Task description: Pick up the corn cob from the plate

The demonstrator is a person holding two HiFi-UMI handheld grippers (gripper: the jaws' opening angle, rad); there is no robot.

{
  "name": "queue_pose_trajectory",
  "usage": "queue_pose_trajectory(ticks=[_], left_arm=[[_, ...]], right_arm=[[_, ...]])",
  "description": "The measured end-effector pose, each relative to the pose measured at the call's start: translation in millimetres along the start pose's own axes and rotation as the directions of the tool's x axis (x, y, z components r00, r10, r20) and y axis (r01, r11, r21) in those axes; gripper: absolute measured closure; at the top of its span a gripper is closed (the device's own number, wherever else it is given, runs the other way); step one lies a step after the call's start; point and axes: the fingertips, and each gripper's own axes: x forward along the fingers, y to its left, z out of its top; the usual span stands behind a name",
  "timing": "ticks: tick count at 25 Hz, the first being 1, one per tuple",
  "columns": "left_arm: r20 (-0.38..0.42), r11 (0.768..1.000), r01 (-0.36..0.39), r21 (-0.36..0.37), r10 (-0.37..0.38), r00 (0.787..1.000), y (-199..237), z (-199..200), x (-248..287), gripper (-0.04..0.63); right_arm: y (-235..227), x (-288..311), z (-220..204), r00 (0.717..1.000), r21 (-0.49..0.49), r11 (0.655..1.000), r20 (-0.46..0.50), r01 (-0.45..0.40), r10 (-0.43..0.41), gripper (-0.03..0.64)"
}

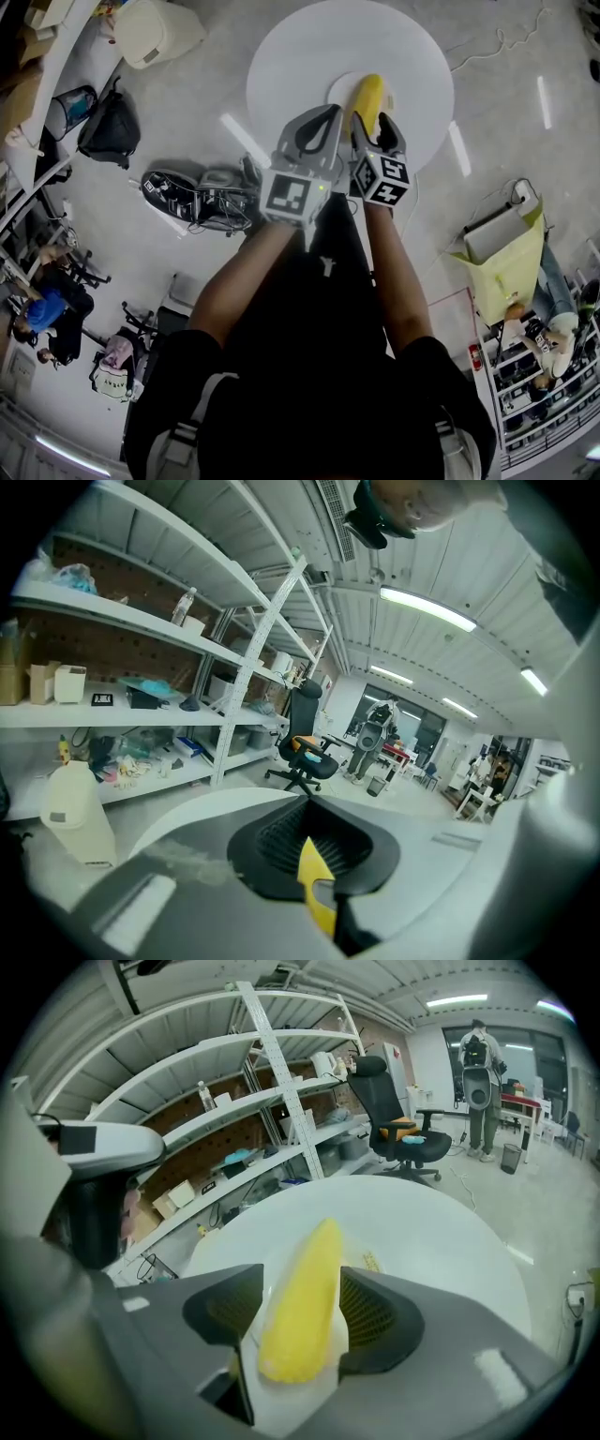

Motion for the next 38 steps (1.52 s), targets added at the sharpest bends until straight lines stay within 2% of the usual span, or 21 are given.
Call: queue_pose_trajectory(ticks=[15, 23, 32, 38], left_arm=[[-0.021, 1.000, 0.001, -0.028, -0.001, 1.000, 9.1, -7.2, 11.4, 0.597], [-0.028, 0.999, -0.006, -0.036, 0.005, 1.000, 12.7, -12.0, 13.0, 0.597], [-0.023, 0.999, -0.012, -0.039, 0.011, 1.000, 9.2, -12.9, 10.7, 0.595], [-0.013, 0.999, -0.025, -0.040, 0.025, 1.000, 10.5, -9.0, 4.8, 0.595]], right_arm=[[-2.7, 21.6, -19.0, 0.997, 0.022, 1.000, -0.082, 0.011, -0.009, 0.345], [-6.9, 24.2, -25.8, 0.992, -0.021, 1.000, -0.120, 0.023, -0.026, 0.348], [-6.9, 22.6, -26.4, 0.990, -0.024, 1.000, -0.137, 0.021, -0.024, 0.356], [-2.2, 17.5, -18.7, 0.994, -0.021, 1.000, -0.109, -0.008, 0.006, 0.357]])
